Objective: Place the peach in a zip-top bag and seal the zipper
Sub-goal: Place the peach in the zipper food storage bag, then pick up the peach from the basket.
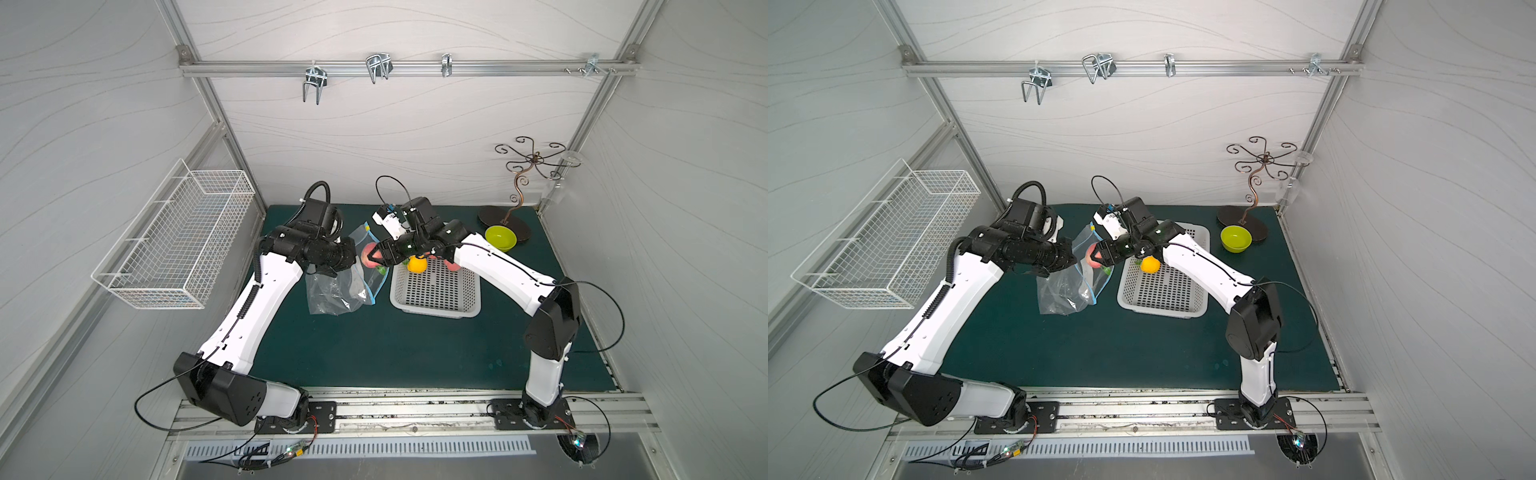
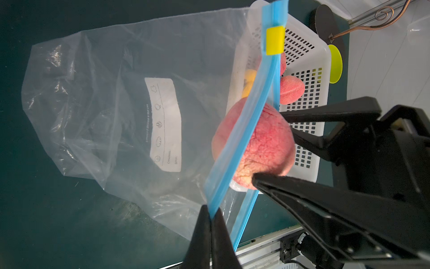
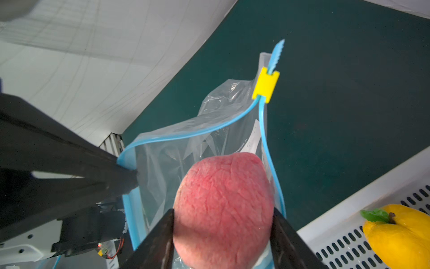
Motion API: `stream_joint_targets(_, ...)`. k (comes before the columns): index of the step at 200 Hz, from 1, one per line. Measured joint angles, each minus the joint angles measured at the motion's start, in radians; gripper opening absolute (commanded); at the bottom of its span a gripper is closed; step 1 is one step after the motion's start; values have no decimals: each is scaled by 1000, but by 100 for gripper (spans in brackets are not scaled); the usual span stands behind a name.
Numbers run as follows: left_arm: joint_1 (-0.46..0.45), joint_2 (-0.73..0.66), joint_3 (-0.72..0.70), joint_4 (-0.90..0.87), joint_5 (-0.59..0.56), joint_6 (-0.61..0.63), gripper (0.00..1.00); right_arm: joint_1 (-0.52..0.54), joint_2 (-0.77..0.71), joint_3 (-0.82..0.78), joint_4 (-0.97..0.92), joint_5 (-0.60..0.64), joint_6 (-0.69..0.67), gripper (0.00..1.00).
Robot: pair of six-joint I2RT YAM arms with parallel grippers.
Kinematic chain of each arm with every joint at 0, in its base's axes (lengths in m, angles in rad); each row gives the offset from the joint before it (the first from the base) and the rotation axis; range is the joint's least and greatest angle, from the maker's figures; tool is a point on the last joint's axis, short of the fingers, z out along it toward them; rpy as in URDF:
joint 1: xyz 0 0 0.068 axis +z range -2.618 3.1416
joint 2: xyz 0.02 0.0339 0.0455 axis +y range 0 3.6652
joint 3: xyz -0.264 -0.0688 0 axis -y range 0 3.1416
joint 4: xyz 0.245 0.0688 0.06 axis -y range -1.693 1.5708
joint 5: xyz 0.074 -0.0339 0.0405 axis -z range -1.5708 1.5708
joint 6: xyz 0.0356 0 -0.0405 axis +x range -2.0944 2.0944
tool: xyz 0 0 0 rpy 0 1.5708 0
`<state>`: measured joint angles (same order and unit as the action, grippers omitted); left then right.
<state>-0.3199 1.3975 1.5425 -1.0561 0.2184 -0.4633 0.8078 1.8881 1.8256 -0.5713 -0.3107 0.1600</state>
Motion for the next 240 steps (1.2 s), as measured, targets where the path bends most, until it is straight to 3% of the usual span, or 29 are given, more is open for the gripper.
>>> stream_joint_targets(36, 0, 0, 0, 0, 0, 0, 0, 3, 2, 3, -6, 15, -5, 76)
stream_joint_targets(85, 0, 0, 0, 0, -1, 0, 0, -22, -59, -69, 48, -25, 6, 76)
stream_joint_targets(142, 0, 0, 0, 0, -3, 0, 0, -189, -187, -226, 122, 7, 62, 73)
stream_joint_targets(168, 0, 0, 0, 0, -5, 0, 0, -239, -150, -230, 106, 71, 70, 73)
stream_joint_targets(240, 0, 0, 0, 1, -5, 0, 0, -240, 64, -154, -8, 173, 68, 75)
